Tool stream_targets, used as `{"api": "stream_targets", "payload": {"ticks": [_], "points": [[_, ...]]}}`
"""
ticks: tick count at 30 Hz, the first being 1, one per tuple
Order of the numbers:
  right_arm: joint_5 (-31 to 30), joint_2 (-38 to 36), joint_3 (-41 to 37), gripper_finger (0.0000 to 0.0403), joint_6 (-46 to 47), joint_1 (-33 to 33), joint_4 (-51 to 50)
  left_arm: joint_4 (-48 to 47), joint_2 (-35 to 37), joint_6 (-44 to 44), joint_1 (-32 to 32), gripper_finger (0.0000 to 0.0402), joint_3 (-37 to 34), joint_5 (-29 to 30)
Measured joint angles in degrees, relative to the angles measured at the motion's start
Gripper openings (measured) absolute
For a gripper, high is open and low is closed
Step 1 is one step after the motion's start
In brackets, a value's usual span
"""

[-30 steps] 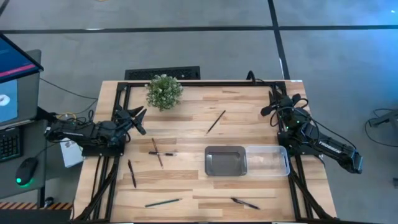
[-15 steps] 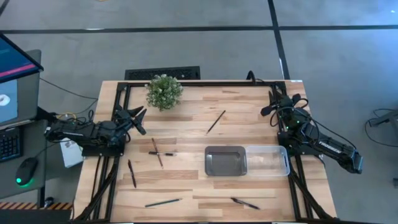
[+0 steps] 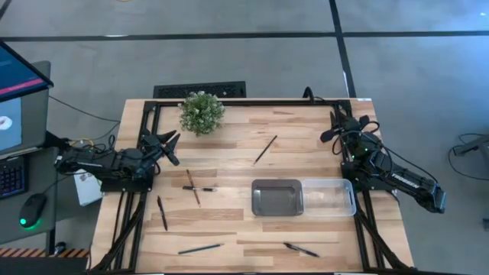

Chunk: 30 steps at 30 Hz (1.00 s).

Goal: Sort pens & pencils
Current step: Put the bottom black pen into the transparent bin

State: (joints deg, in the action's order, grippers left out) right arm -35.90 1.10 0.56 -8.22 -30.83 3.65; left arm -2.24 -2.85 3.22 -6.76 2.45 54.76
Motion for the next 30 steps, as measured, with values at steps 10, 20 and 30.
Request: {"api": "stream_targets", "payload": {"ticks": [10,20,30], "points": [[0.0,0.0,0.0,0.0139,1.2,0.0,0.1,0.0,0.0,0.0,0.0,0.0091,0.0,0.0],[18.1,0.0,3.0,0.0139,5.4,0.8,5.2,0.0,0.0,0.0,0.0,0.0091,0.0,0.0],[23.9,12.2,23.4,0.0133,0.3,10.0,-0.6,0.0,0.0,0.0,0.0,0.0091,0.0,0.0]]}}
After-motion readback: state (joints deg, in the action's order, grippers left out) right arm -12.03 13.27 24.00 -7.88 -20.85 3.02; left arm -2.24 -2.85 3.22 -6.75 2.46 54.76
